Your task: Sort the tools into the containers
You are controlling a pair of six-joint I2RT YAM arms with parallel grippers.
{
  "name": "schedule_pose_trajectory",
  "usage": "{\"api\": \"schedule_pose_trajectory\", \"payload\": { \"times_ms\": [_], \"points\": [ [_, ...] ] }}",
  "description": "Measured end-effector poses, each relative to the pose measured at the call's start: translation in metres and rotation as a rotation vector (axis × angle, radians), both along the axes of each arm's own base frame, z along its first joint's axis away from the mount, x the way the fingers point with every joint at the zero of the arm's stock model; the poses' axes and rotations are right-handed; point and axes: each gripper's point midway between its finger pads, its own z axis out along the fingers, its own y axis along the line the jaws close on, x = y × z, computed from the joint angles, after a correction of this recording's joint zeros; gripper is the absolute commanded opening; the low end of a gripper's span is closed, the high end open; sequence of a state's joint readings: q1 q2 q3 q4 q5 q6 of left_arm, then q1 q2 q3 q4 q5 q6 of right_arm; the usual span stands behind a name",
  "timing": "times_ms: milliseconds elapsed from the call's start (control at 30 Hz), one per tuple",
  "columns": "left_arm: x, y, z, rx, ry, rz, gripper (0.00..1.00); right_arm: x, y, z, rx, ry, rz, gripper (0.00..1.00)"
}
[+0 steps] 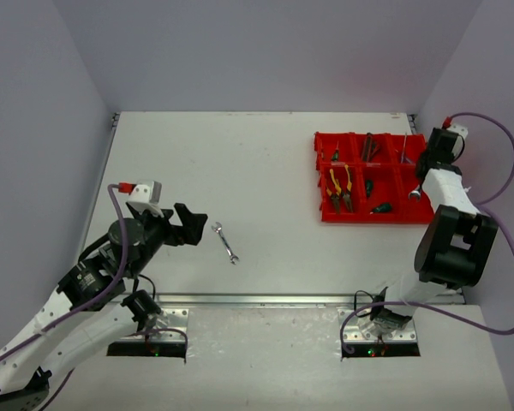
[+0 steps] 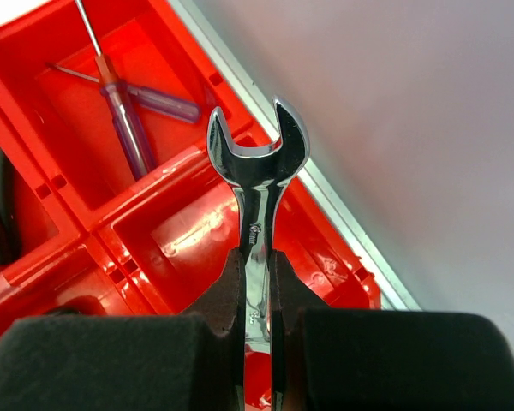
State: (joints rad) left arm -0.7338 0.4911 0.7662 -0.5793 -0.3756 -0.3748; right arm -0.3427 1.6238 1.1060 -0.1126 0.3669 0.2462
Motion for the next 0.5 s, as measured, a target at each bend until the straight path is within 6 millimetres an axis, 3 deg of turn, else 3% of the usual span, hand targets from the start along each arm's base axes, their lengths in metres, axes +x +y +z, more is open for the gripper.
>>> {"api": "schedule_pose_trajectory", "payload": {
  "times_ms": [100, 233, 333, 467, 500],
  "points": [
    [0.001, 0.0, -0.001, 0.004, 0.004, 0.001, 1.0, -0.003, 0.002, -0.008, 0.007, 0.009, 0.002, 0.01],
    [0.001, 0.0, -0.003, 0.009, 0.008, 0.004, 1.0, -0.007, 0.003, -0.014, 0.015, 0.018, -0.002, 0.22],
    [0.002, 0.0, -0.003, 0.011, 0.009, 0.008, 1.0, -0.006, 0.003, -0.015, 0.021, 0.01, -0.007, 0.28],
    [0.003, 0.0, -0.005, 0.018, 0.014, 0.013, 1.0, -0.002, 0.006, -0.014, 0.038, -0.01, 0.003, 0.49],
    [0.004, 0.0, -0.005, 0.02, 0.015, 0.015, 1.0, -0.001, 0.008, -0.014, 0.048, -0.015, 0.008, 0.5]
  ]
}}
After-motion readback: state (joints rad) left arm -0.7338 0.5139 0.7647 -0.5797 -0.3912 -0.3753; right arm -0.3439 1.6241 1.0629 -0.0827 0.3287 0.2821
